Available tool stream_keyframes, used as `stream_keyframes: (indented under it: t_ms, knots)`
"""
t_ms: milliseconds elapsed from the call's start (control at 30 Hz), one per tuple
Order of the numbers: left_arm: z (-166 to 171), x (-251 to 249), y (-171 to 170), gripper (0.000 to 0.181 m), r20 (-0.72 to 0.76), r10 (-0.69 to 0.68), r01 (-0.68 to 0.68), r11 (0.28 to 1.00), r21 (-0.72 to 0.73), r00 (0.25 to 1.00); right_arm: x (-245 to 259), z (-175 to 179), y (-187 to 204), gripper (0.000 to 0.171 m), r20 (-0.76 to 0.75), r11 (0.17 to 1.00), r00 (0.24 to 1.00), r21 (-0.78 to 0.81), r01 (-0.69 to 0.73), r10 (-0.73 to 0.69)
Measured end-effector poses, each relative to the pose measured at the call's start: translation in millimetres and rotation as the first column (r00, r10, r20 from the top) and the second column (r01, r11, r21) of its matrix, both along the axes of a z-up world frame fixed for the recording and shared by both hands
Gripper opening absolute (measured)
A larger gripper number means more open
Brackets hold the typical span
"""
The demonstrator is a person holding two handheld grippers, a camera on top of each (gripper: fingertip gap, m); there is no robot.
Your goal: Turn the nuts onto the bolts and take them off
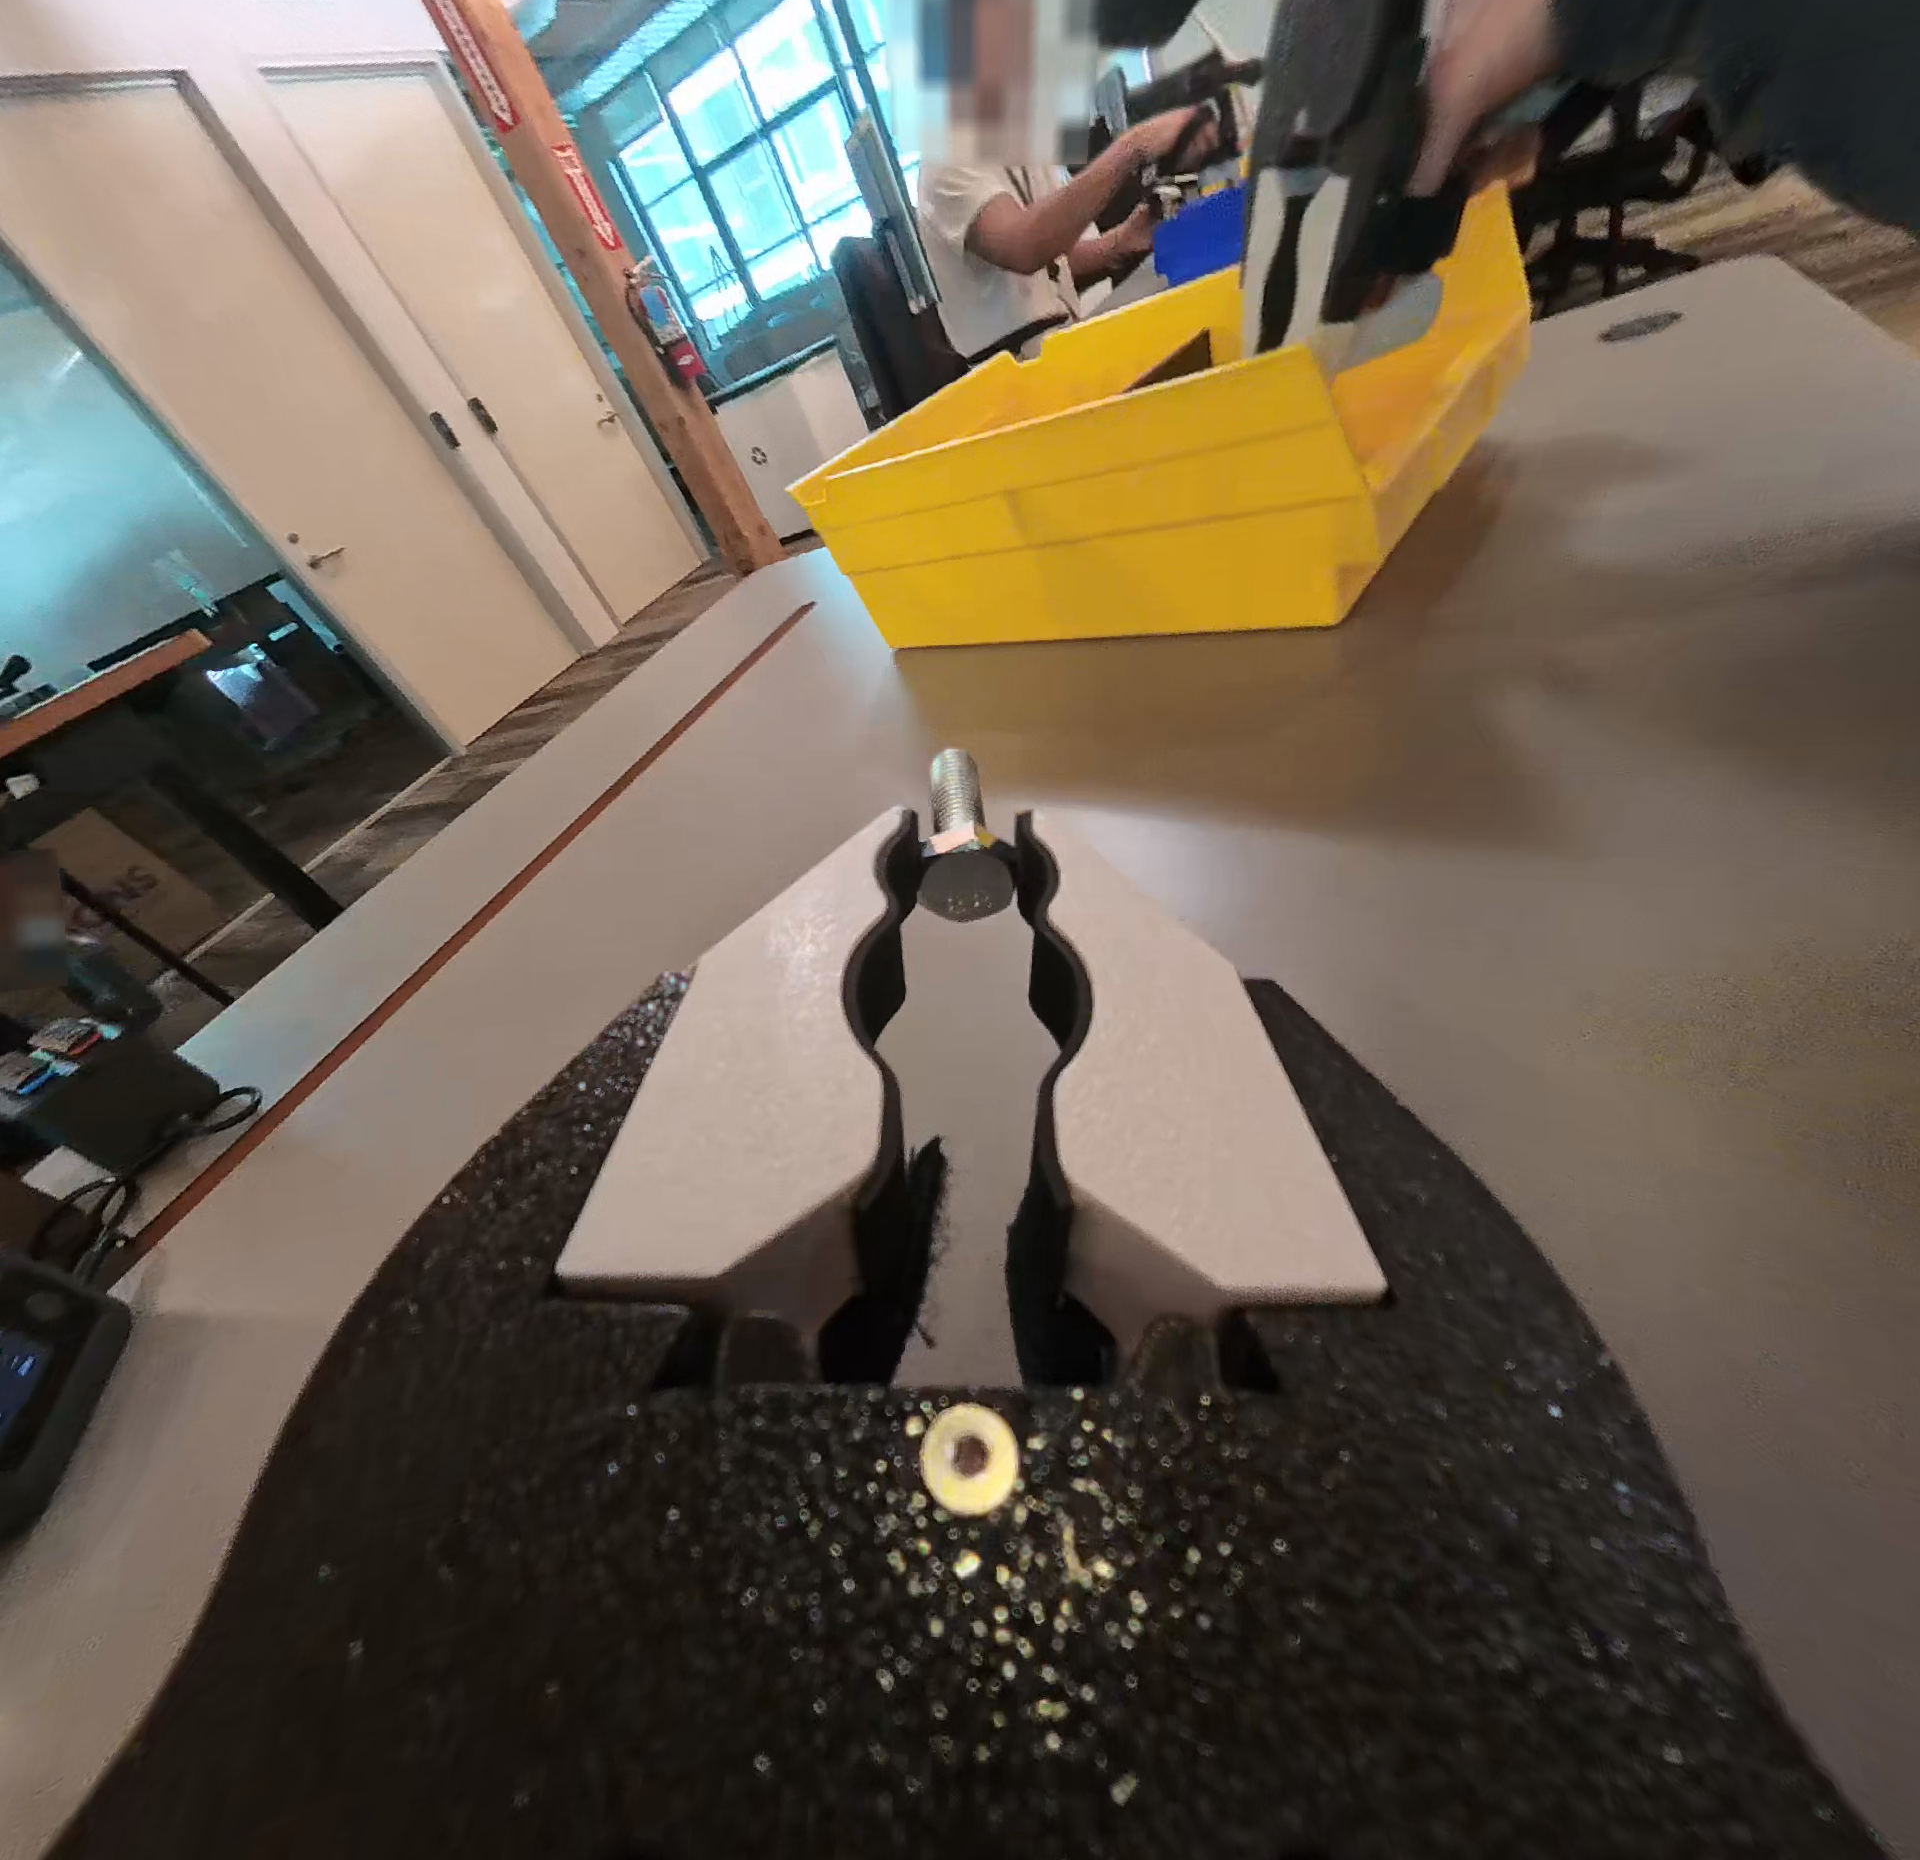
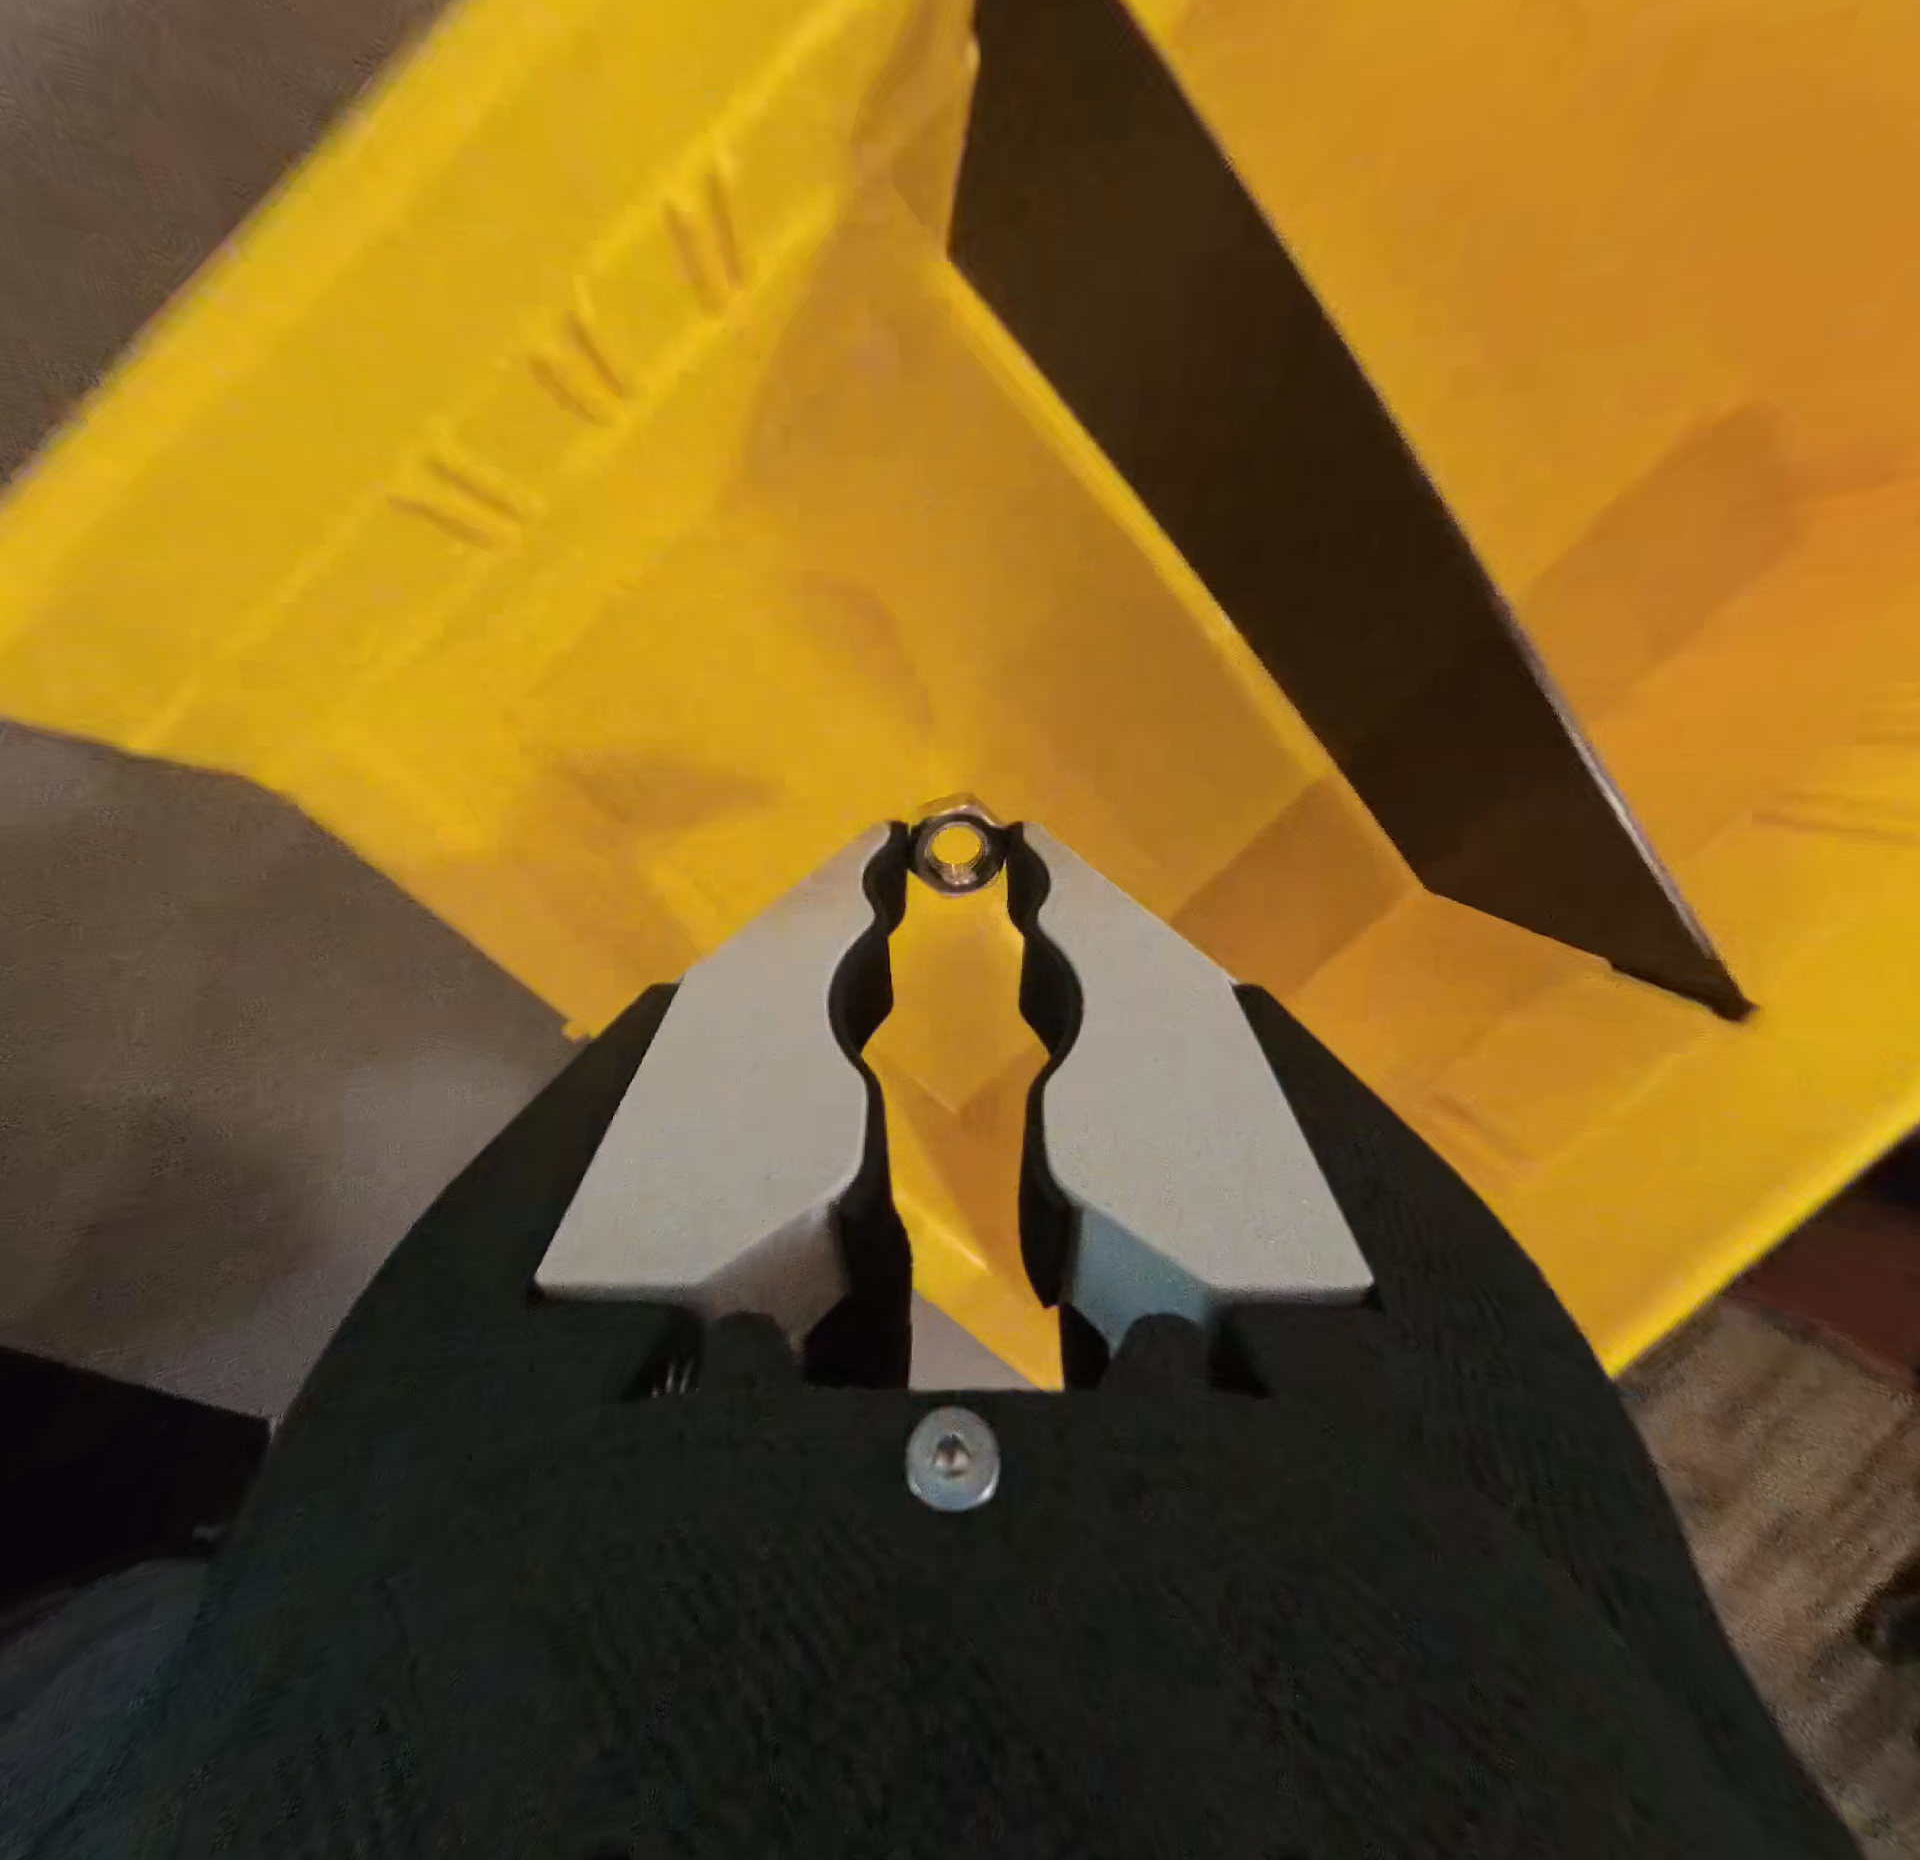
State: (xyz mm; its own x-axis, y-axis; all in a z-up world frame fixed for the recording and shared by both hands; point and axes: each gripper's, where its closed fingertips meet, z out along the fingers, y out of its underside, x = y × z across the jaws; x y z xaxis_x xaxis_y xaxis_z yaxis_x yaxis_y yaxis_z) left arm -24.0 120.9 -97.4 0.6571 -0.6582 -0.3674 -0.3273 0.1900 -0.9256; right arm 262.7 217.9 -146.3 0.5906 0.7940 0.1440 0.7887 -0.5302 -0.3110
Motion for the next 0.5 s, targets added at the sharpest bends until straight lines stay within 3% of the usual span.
stream_keyframes:
  t_ms: [100,233,267,433,500]
  knots:
    - [-3.8,3.8,-2.0,0.016,-0.032,-0.014,0.015,1.0,0.002,0.999,10.0,-22.5,1.4,0.018,0.074,0.996,0.997,-0.089,0.0,0.007]
    - [-6.4,5.3,-2.6,0.016,-0.026,-0.03,0.03,0.999,-0.023,0.999,6.6,-22.5,8.0,0.019,0.061,0.997,0.998,-0.081,0.019,-0.014]
    - [-7.0,5.2,-2.1,0.016,-0.023,-0.031,0.031,0.999,-0.03,0.999,5.3,-18.4,11.6,0.027,0.043,0.998,0.999,-0.058,0.032,-0.03]
    - [-5.8,2.7,-0.7,0.016,0.0,-0.025,0.025,0.999,-0.039,1.0,2.3,17.2,15.0,0.03,-0.058,0.989,0.989,0.057,0.137,-0.134]
    - [-4.3,-0.5,1.4,0.016,0.014,-0.007,0.008,0.999,-0.041,1.0,-3.5,42.9,17.1,0.031,-0.068,0.961,0.983,0.209,0.18,-0.169]
